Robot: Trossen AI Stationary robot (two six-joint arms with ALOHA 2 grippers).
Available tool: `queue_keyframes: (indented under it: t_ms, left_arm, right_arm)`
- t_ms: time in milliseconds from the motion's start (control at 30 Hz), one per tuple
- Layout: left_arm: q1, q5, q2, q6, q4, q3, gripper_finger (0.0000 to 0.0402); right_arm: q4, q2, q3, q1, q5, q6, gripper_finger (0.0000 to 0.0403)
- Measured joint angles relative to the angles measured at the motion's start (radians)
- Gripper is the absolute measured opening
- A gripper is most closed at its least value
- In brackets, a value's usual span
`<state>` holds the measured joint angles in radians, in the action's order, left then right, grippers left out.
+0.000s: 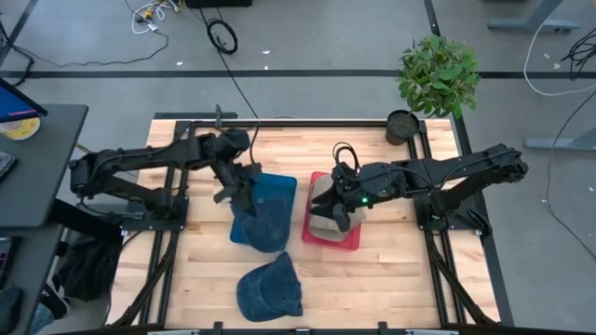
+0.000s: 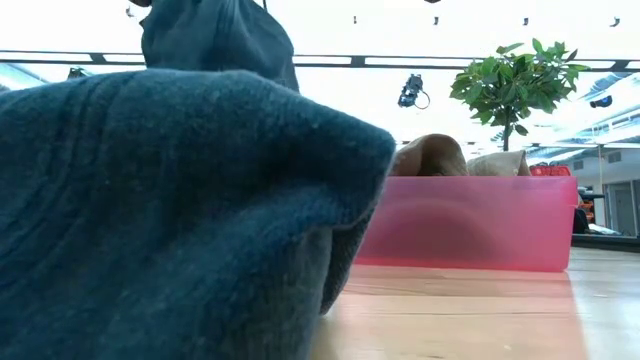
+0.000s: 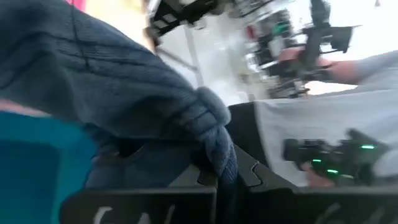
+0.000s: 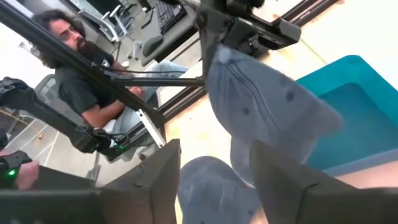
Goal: Pick & Place hat
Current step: Put the blue cap into the blue bin
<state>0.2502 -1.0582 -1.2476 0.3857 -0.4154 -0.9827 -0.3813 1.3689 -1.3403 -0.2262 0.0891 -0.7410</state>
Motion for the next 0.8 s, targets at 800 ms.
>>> queue_keyframes:
  t_ms: [800]
  left_arm:
    - [0.157, -0.166, -0.151, -0.248, -0.131, -0.074, 0.0003]
  right_arm:
    - [0.0, 0.0, 0.0, 0.047, 0.002, 0.073, 0.0206]
